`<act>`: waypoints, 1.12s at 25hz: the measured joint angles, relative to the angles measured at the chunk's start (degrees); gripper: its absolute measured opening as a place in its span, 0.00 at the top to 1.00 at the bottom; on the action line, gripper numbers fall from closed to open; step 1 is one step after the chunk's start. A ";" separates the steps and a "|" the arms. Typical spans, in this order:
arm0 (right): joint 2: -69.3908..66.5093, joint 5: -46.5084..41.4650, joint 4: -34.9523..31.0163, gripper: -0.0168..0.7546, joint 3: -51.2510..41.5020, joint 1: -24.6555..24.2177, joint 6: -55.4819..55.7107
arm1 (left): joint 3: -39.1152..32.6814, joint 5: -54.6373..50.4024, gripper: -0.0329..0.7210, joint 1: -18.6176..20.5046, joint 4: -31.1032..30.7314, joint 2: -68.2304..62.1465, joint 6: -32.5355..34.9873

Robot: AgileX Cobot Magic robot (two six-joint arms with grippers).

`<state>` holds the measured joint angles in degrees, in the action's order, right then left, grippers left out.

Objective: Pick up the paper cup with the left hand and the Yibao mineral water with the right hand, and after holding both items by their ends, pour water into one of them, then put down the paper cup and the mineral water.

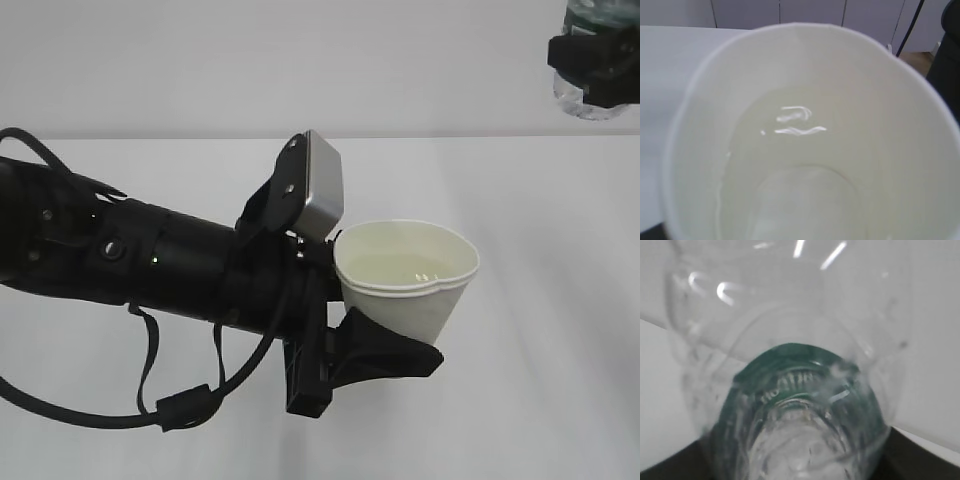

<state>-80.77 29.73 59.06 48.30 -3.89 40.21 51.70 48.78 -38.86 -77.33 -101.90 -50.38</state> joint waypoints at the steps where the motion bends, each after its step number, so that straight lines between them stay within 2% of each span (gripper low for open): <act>1: 0.00 0.60 -1.26 0.45 -0.81 0.00 -1.35 | 0.00 0.00 0.40 0.00 0.09 0.00 0.00; 13: 0.09 6.13 -13.87 0.46 -7.59 0.00 -11.50 | 0.00 -0.09 0.40 0.00 0.12 0.00 0.00; 28: 6.22 6.83 -25.31 0.46 -19.55 0.00 -20.58 | 0.00 -0.09 0.41 0.00 0.22 0.00 0.00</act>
<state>-74.55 36.55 33.75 28.75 -3.89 19.64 51.70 48.69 -38.86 -77.11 -101.90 -50.38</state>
